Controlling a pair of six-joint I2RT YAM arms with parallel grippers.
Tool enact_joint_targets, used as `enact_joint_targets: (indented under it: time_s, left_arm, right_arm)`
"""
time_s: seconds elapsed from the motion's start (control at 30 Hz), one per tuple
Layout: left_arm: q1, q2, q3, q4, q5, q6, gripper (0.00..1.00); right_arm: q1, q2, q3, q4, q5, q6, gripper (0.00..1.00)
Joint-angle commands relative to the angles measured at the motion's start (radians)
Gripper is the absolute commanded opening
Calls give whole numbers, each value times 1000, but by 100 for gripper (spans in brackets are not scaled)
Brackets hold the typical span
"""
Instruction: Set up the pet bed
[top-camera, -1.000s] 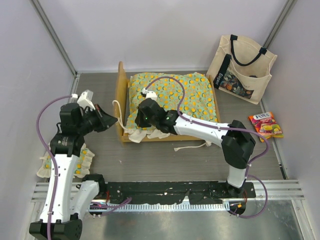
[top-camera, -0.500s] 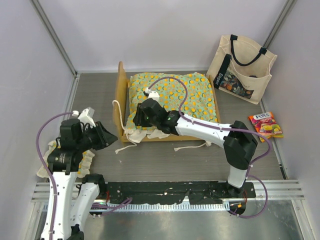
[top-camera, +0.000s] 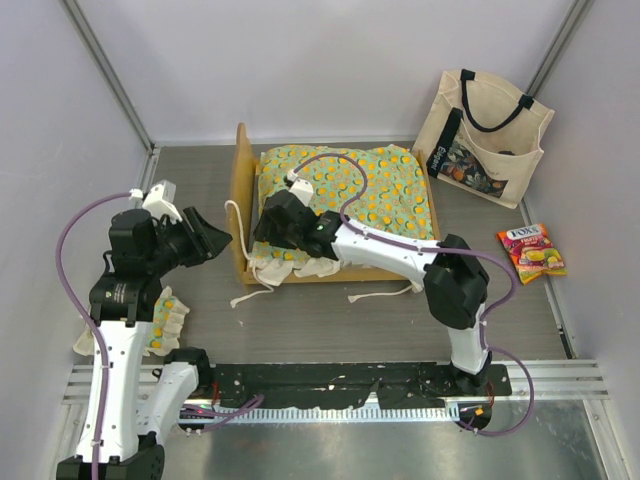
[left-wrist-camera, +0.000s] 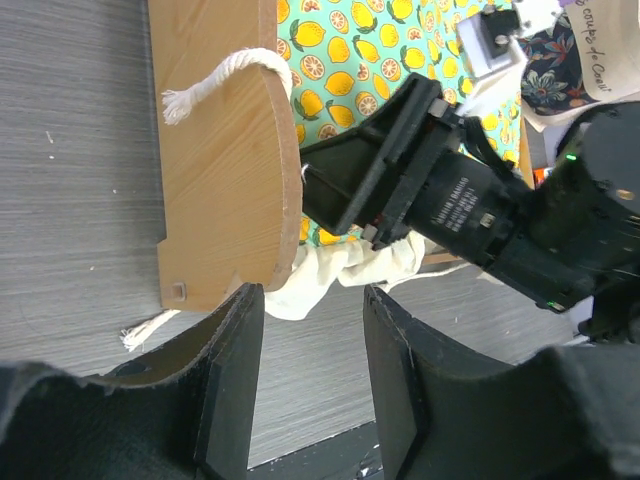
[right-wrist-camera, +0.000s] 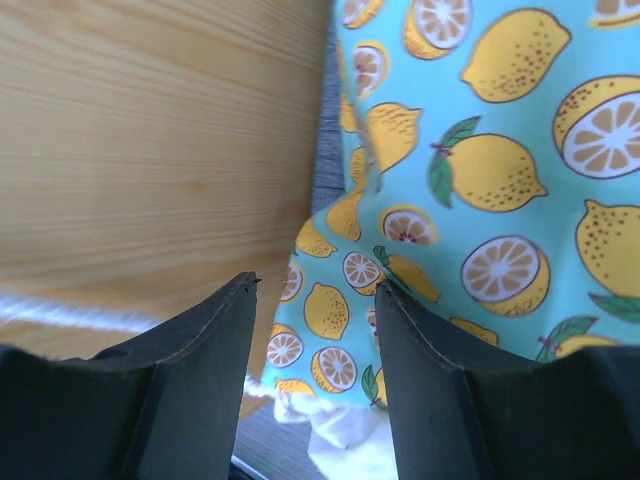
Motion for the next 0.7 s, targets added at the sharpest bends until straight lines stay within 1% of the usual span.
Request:
enact_joint_targets:
  time_s: [0.0,0.1,0.23,0.33,0.37,0.43,0.47,0.5,0.57,0.67]
  left_arm:
    - [-3,-11,14,49,-10,30,48]
    - [-3,-22,-3,49,-11,31,48]
    - [-3,-23,-7,46,-11,39,48]
    - [-3,-23,-9,42,-13,44,47]
    - [-3,-23,-9,44,-11,45,47]
    - [-3,-18,-7,42,-7,48,47]
    - [-3,-15,-3,39,-5,51,47]
    - [-3,-12,-3,38,-5,53,47]
    - [-3,-11,0,41,-2,57,47]
    - [-3,0,6,53,32,60,47]
  right_arm:
    - [7,75,125,-145,74,73,56]
    - [12,114,124,-164,103,73,56]
    - [16,183,176,-252,157,65,55]
    - [15,184,136,-202,168,53,44]
    - [15,191,136,-199,160,46,35]
    - [13,195,142,-193,155,26,24]
    - [15,194,144,-191,161,15,7]
    - [15,189,145,-190,168,9,1]
    - [15,172,138,-162,183,-29,1]
    - [15,100,104,-89,192,-94,1]
